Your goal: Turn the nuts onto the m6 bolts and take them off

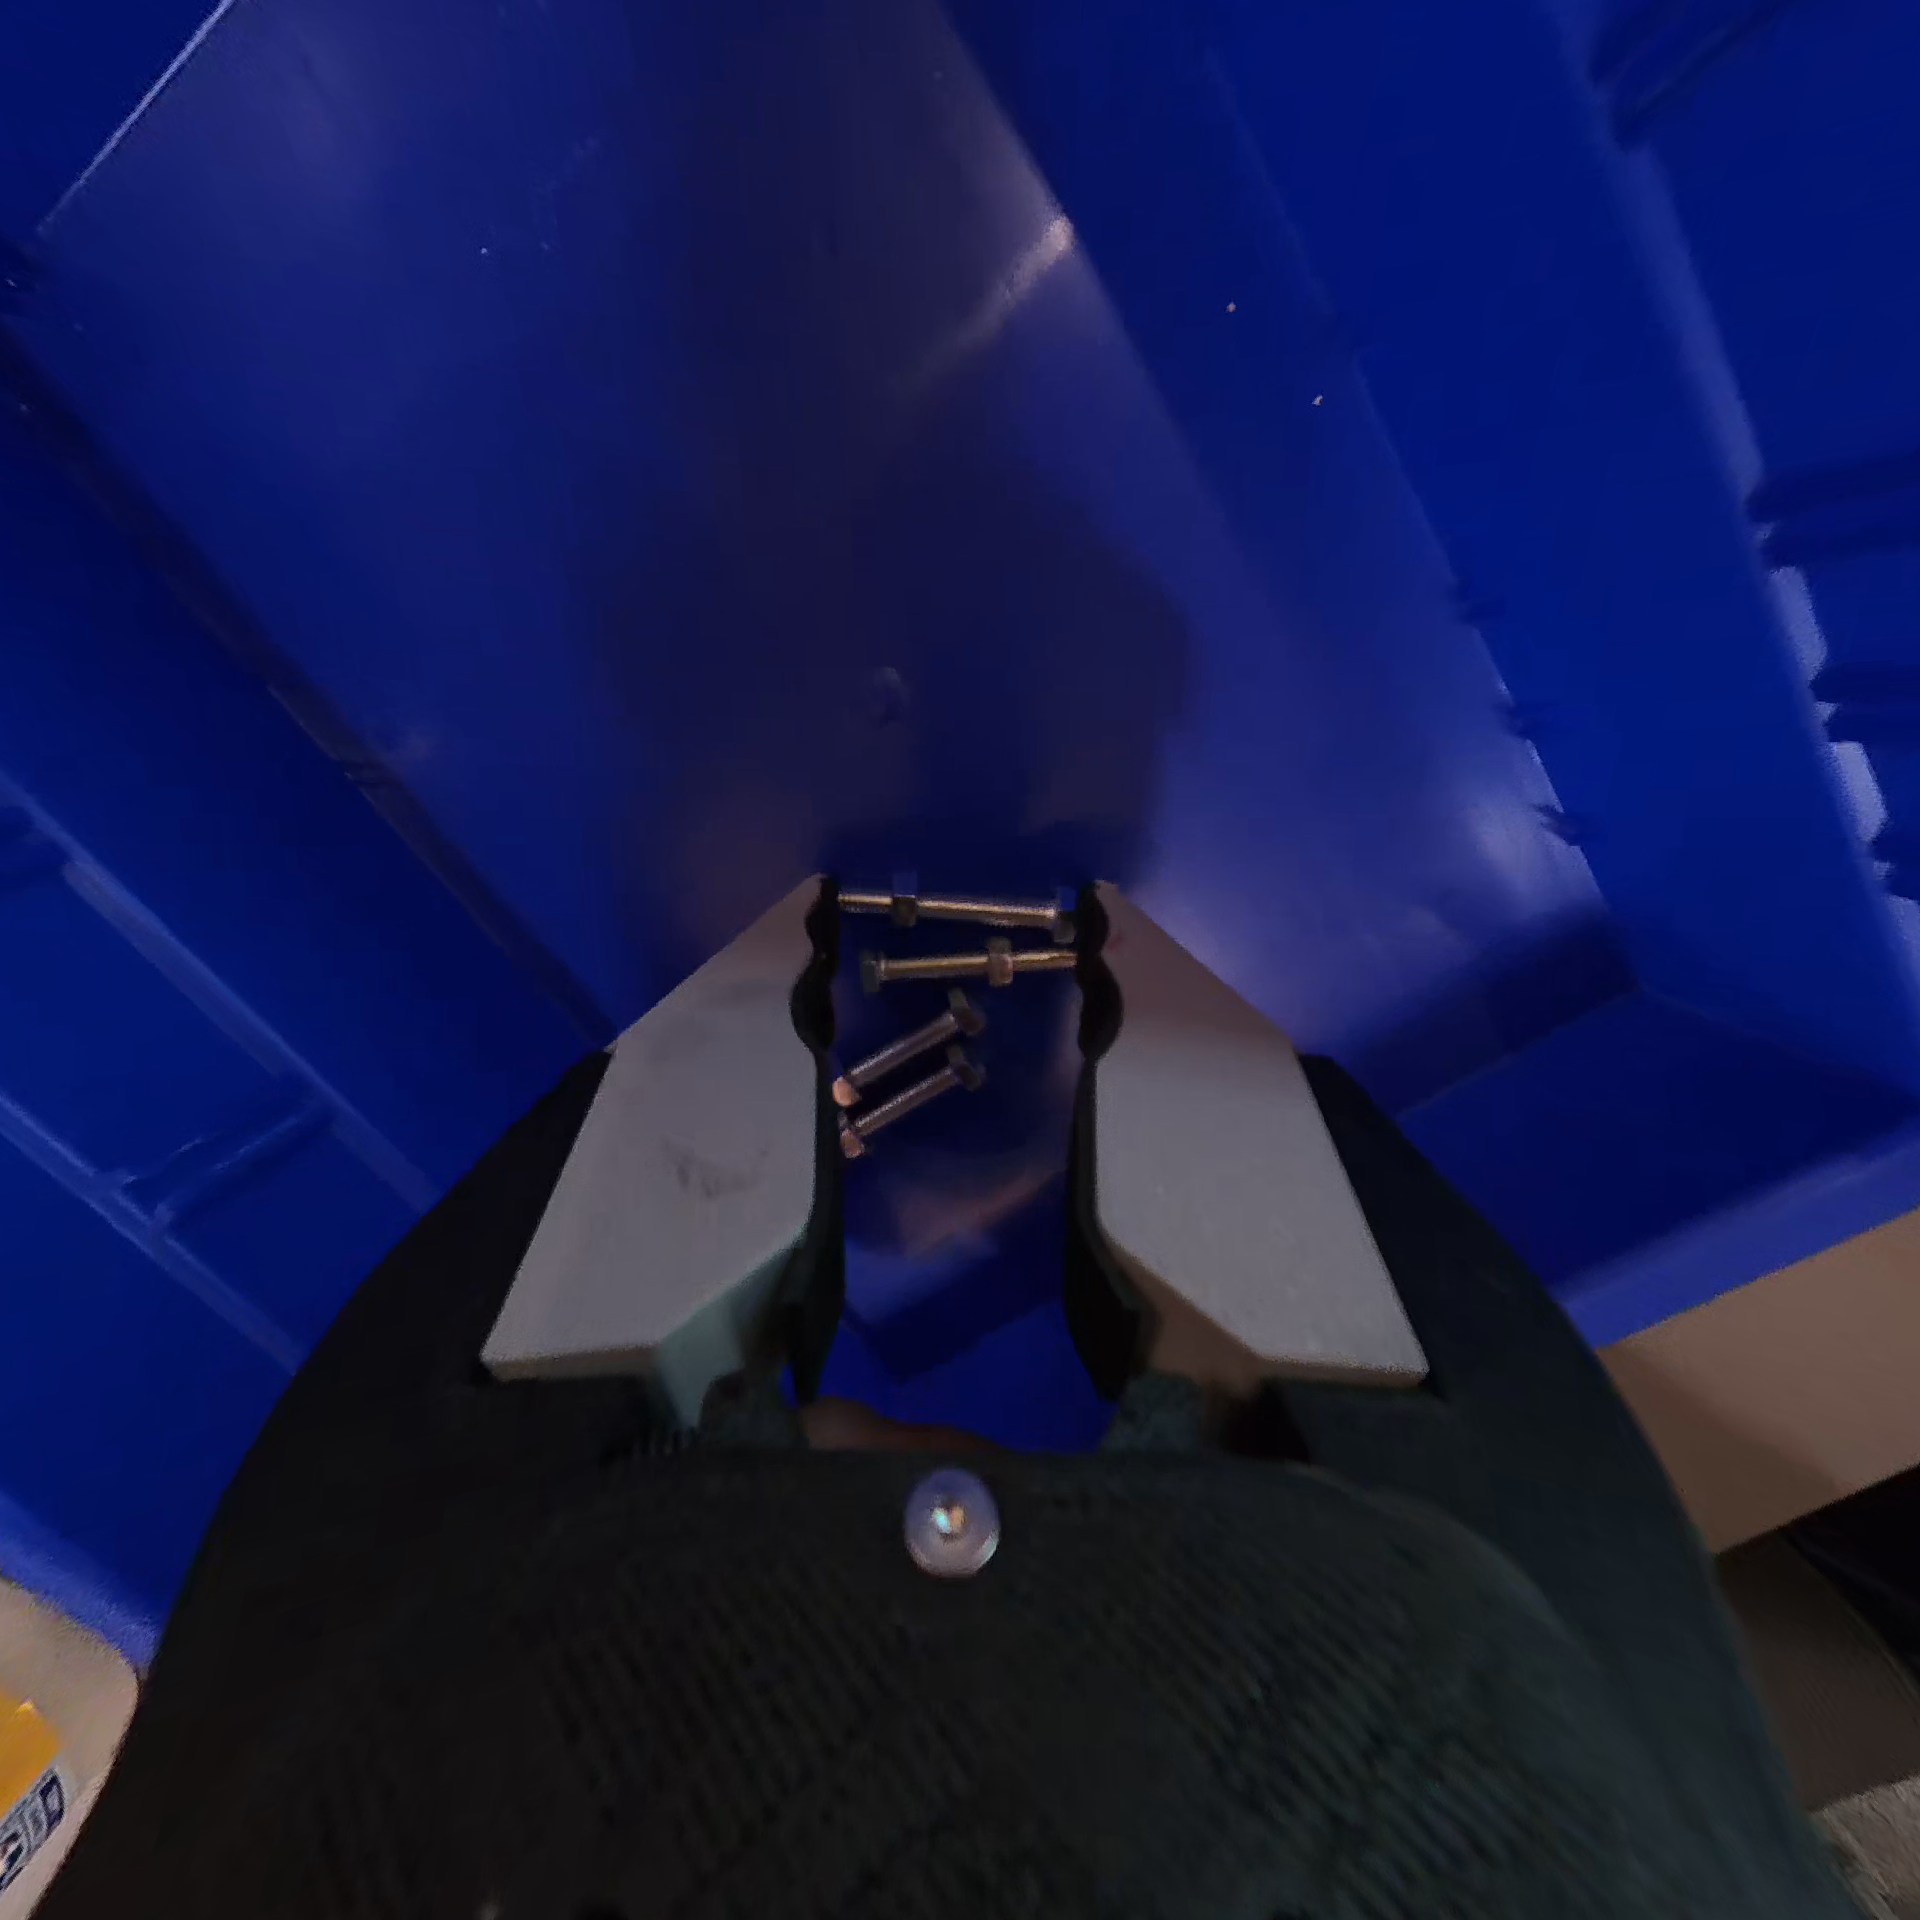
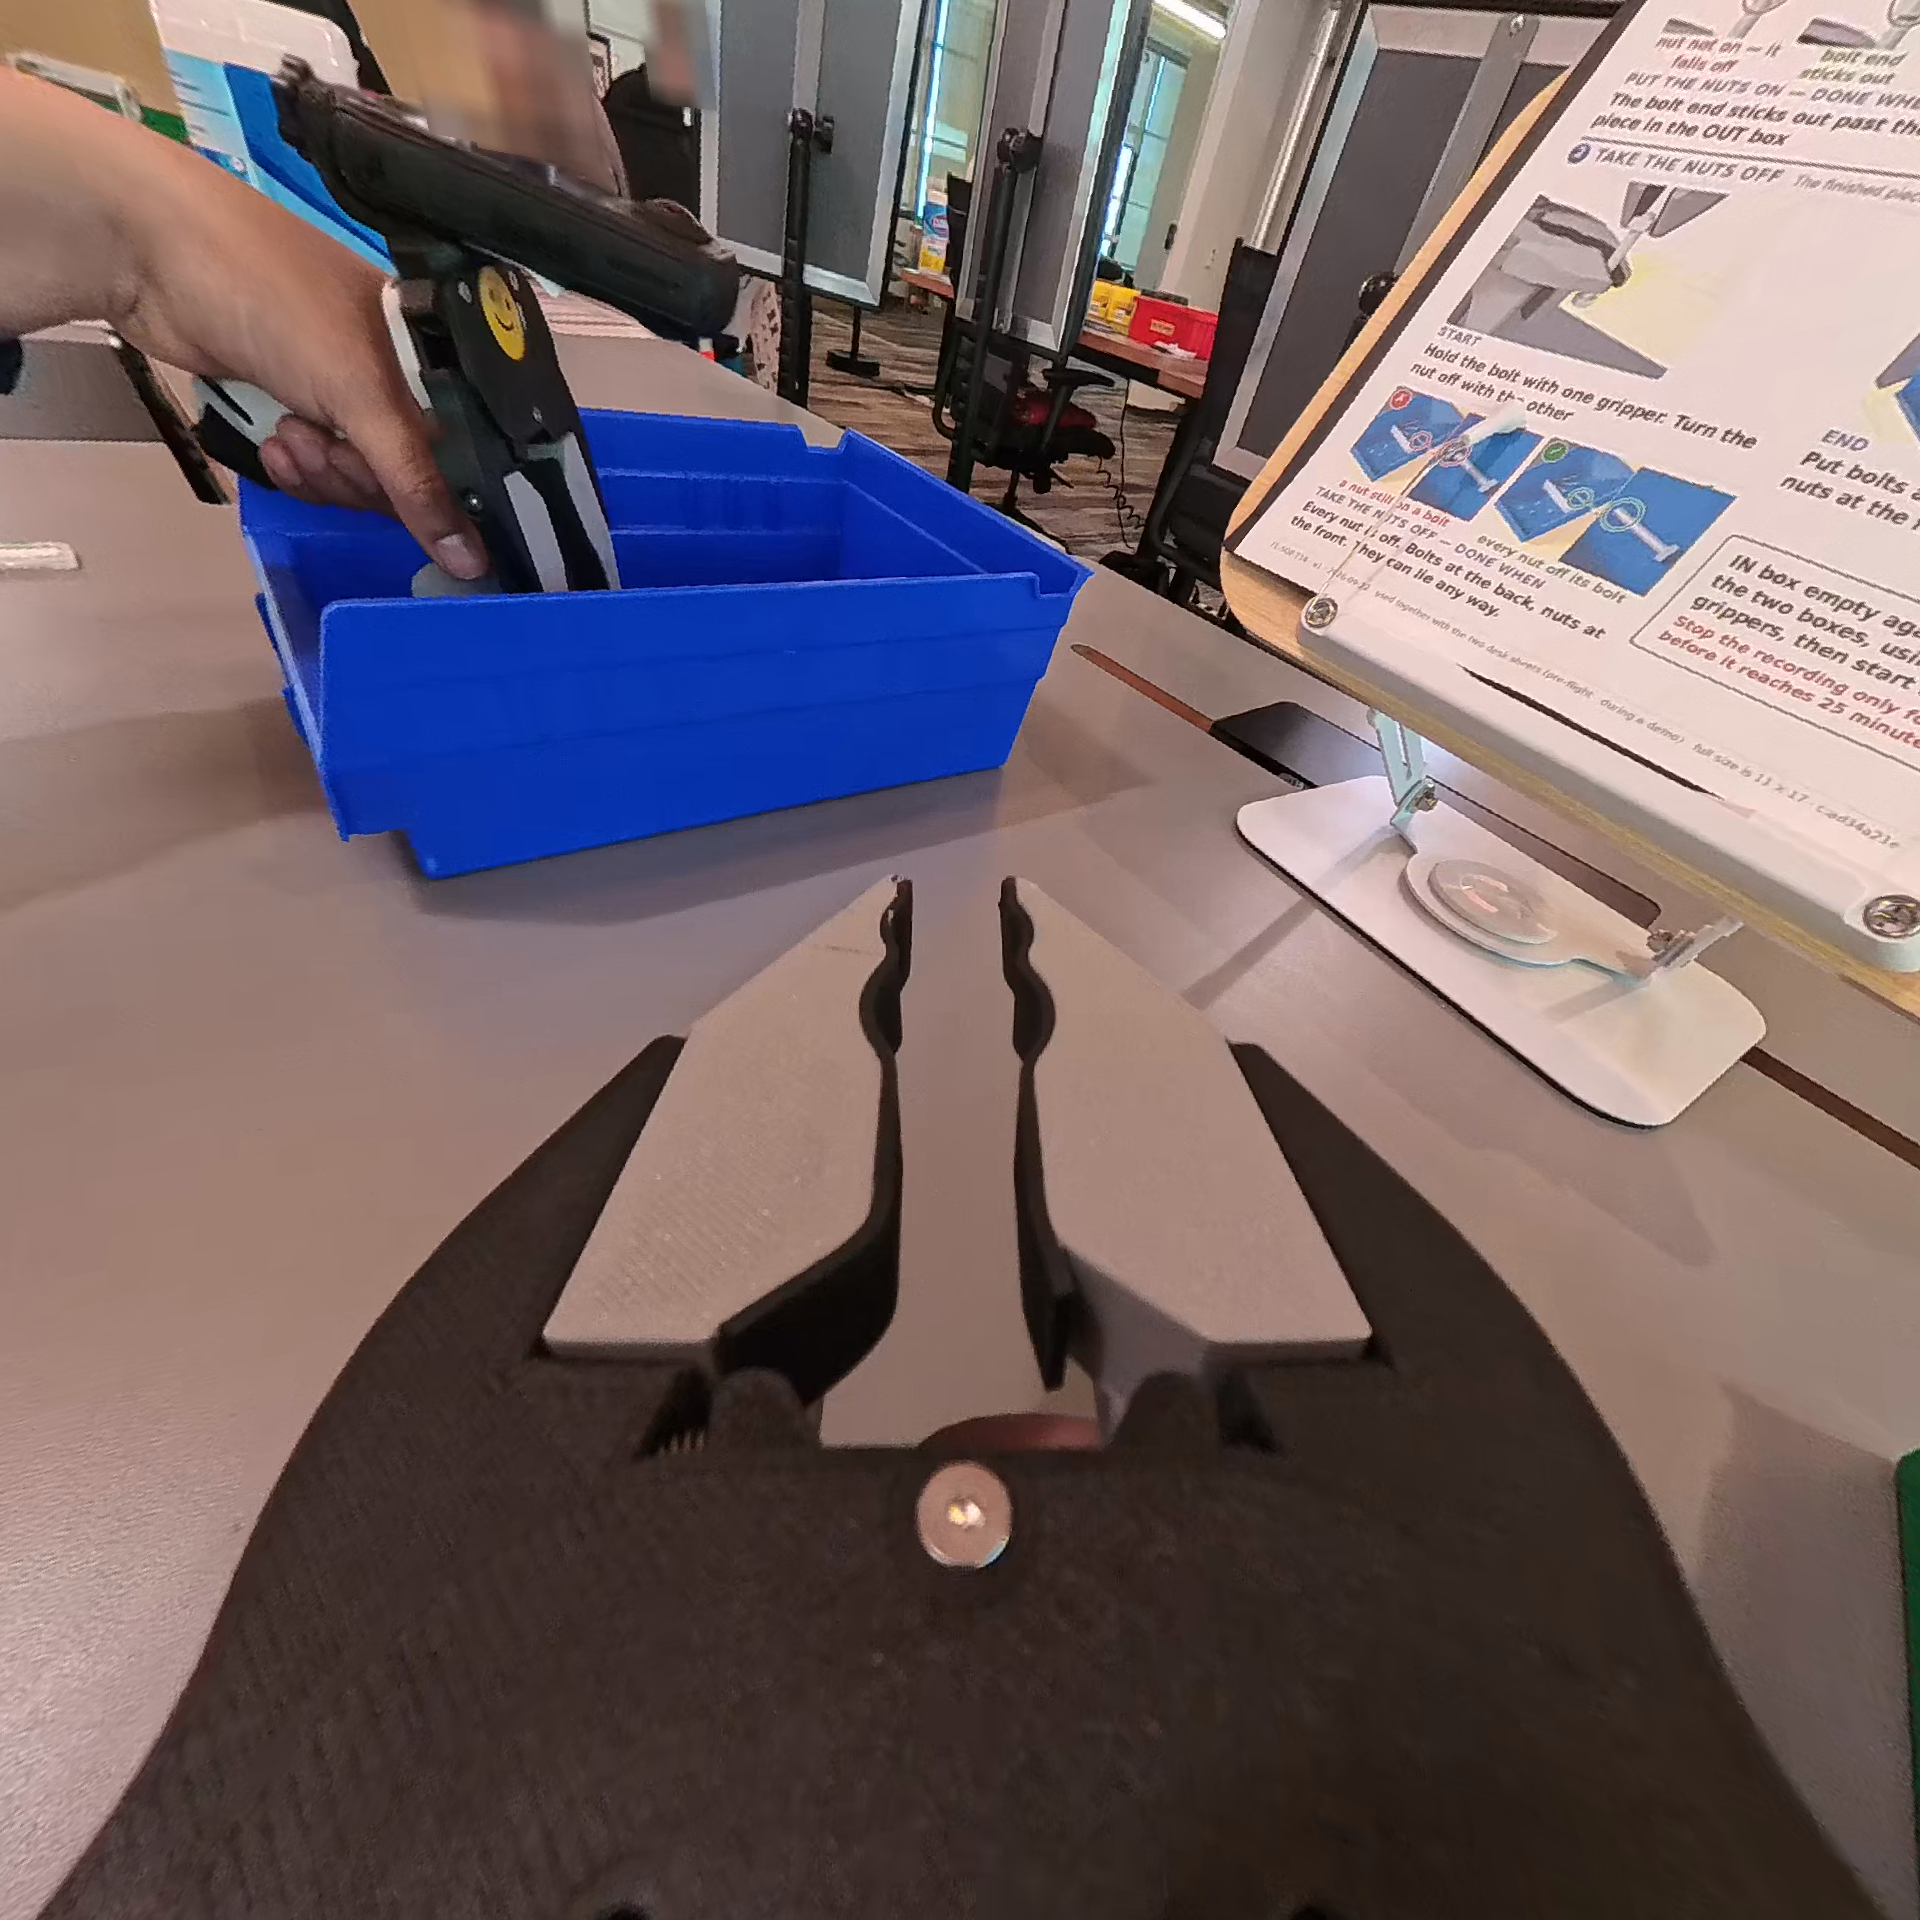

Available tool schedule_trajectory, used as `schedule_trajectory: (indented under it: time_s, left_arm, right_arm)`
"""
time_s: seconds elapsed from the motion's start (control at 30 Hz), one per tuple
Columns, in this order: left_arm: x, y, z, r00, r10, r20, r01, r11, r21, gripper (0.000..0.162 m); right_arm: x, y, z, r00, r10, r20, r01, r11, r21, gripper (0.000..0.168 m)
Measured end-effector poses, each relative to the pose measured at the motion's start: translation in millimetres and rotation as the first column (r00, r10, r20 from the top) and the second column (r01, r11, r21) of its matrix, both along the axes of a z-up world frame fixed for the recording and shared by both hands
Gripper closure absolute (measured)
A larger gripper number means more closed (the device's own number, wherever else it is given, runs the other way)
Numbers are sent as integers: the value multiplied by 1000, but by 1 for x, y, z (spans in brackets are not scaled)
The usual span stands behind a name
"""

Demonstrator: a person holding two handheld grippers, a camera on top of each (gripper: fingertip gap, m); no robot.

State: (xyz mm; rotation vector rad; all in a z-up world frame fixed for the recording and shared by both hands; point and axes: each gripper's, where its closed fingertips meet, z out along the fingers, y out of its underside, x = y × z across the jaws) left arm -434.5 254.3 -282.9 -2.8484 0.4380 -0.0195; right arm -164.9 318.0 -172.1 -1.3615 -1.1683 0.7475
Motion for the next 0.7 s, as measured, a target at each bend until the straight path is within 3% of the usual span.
schedule_trajectory:
  time_s: [0.2,0.33,0.4,0.57,0.6,0.7]
  left_arm:
    - [9,18,43,994,-52,-100,73,974,216,117]
    - [49,28,95,948,-174,-266,280,852,442,117]
    - [80,27,121,889,-225,-399,424,733,532,117]
    - [181,7,178,700,-252,-668,714,273,645,117]
    - [202,1,179,676,-273,-684,736,208,644,117]
    - [248,-6,165,593,-295,-749,799,97,593,118]
  right_arm:
    - [-1,-2,-1,1000,18,-1,-18,999,-27,155]
    - [-2,-8,1,995,88,-46,-93,988,-122,153]
    - [-4,-15,0,985,155,-74,-168,960,-225,150]
    - [-3,-36,14,916,319,-242,-395,823,-409,145]
    - [-2,-40,18,898,344,-274,-434,796,-422,145]
    - [3,-54,32,834,416,-363,-546,722,-425,144]
